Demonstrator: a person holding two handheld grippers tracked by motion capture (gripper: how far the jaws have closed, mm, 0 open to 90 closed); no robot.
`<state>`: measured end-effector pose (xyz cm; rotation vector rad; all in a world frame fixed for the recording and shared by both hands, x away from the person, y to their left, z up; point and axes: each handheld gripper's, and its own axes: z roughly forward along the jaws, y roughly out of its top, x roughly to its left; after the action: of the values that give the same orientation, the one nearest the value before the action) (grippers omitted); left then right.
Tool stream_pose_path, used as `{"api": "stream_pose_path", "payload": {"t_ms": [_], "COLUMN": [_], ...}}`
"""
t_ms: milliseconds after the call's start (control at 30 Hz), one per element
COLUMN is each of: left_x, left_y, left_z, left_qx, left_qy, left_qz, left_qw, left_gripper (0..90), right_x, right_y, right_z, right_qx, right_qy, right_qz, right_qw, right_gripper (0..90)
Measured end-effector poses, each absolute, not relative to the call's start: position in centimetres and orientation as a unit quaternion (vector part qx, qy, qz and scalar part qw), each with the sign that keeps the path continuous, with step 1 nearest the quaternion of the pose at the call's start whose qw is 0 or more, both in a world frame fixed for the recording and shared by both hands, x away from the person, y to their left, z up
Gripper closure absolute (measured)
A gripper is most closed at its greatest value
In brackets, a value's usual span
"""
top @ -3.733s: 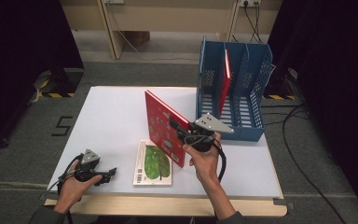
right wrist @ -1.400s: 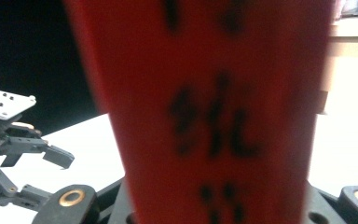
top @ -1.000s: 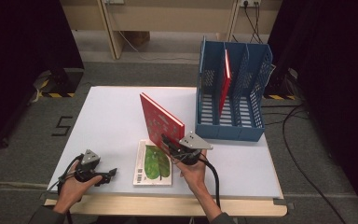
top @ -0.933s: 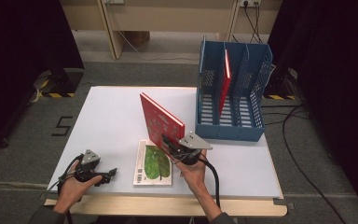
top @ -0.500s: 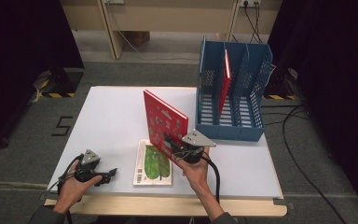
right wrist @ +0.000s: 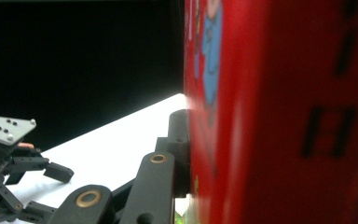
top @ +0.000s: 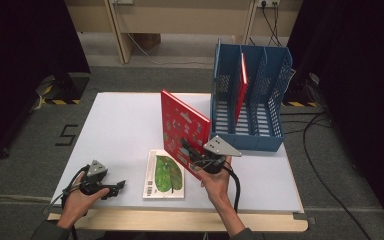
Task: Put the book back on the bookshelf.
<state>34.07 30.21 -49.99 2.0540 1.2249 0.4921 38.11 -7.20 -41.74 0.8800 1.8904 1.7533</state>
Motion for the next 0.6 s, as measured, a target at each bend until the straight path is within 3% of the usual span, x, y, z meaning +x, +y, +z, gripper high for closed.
{"api": "stream_pose_path", "payload": {"t_ms": [600], "left_x": [34.2], "left_y": [30.4], "left_z": [-50.0], "left_qx": [0.79], "left_qy": [0.47], "left_qz": [0.197], "left_qw": [0.342], "left_gripper": [14.9], "right_x": [36.5], "right_y": [-10.5], "right_z": [-38.3], "right_qx": [0.326], "right_qy": [0.658], "right_qz": [0.642], "right_qw": [0.222], "right_gripper": [79.9]}}
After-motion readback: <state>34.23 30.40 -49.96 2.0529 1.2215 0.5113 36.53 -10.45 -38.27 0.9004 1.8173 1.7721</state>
